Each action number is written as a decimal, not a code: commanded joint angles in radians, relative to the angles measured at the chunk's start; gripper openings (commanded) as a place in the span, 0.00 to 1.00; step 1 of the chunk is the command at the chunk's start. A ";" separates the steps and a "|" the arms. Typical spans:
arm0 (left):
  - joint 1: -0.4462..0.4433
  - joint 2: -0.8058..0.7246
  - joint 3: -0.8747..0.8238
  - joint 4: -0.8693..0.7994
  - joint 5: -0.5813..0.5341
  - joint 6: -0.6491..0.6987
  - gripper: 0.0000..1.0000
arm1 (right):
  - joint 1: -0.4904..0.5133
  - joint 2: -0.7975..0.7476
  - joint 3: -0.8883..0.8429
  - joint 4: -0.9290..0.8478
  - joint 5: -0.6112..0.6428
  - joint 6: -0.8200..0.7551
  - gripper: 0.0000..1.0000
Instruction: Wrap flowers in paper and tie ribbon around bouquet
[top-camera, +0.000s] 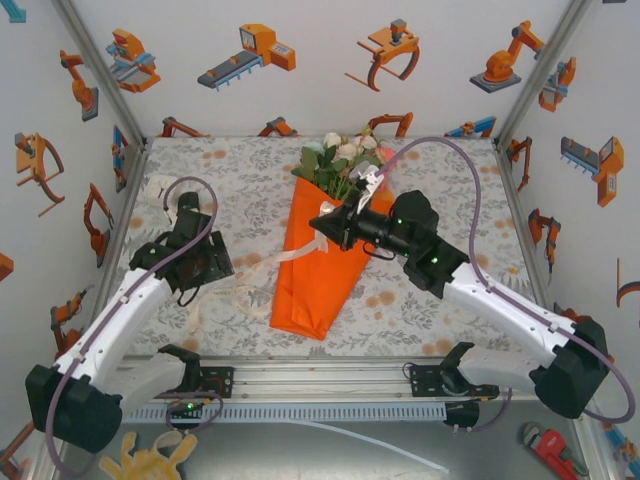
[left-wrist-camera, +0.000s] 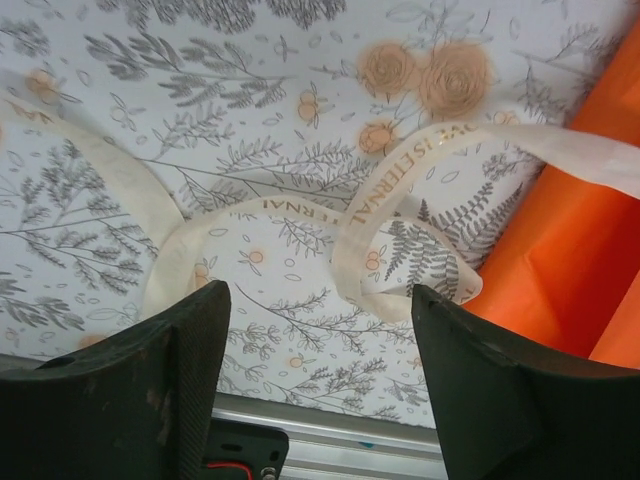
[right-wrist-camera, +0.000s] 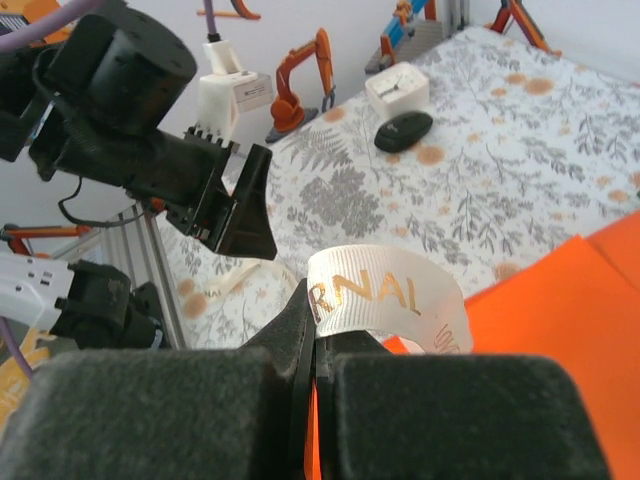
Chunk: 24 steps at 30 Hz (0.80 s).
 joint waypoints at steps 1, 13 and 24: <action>0.003 0.043 -0.037 0.043 0.067 -0.026 0.70 | -0.017 -0.031 -0.012 -0.092 0.034 0.015 0.00; 0.049 -0.097 -0.227 0.055 -0.206 -0.568 0.61 | -0.141 -0.153 -0.030 -0.198 0.054 0.023 0.00; 0.125 0.068 -0.202 -0.013 -0.265 -0.539 0.75 | -0.176 -0.191 -0.063 -0.199 0.018 0.029 0.00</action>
